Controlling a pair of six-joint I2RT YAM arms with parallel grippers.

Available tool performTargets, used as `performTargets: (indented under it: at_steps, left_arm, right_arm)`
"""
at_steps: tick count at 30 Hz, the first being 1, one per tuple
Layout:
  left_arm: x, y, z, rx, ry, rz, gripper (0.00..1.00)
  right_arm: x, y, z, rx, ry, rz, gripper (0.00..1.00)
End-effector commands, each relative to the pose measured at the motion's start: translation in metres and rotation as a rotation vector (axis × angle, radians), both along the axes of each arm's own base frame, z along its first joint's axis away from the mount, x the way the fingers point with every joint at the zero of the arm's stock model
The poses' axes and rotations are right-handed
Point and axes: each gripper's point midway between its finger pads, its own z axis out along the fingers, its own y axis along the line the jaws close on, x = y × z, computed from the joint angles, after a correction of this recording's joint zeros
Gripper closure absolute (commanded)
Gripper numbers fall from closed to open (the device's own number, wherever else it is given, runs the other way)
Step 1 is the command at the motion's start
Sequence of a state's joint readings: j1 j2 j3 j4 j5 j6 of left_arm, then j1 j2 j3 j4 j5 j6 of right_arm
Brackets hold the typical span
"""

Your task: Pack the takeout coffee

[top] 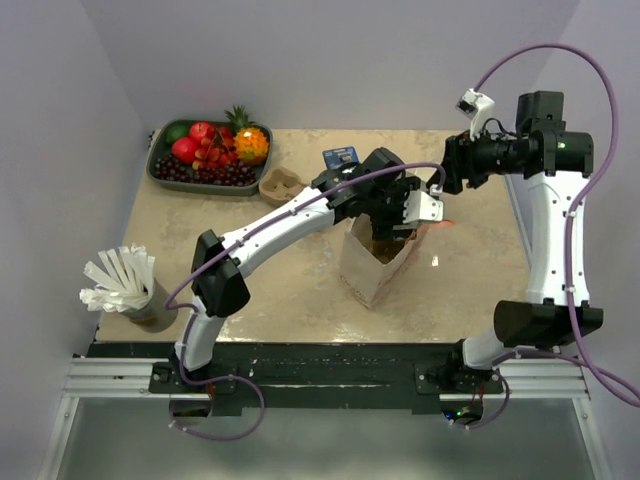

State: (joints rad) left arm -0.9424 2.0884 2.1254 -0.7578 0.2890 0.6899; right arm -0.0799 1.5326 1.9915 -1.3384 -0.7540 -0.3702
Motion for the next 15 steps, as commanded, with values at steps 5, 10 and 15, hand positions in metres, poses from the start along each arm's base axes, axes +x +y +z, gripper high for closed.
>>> performTargets:
  at_steps: [5,10,15]
  left_arm:
    - [0.002,-0.005,0.013,-0.044,0.018,0.009,1.00]
    - [0.002,-0.004,0.020,-0.058,0.017,0.013,1.00]
    - [0.001,-0.003,0.017,-0.059,0.045,0.021,1.00]
  right_arm:
    - [-0.009,-0.014,-0.038,-0.107,0.073,0.018,0.39]
    - [-0.007,-0.008,-0.050,-0.112,0.089,0.048,0.41]
    - [-0.007,0.003,-0.066,-0.132,0.101,0.078,0.48]
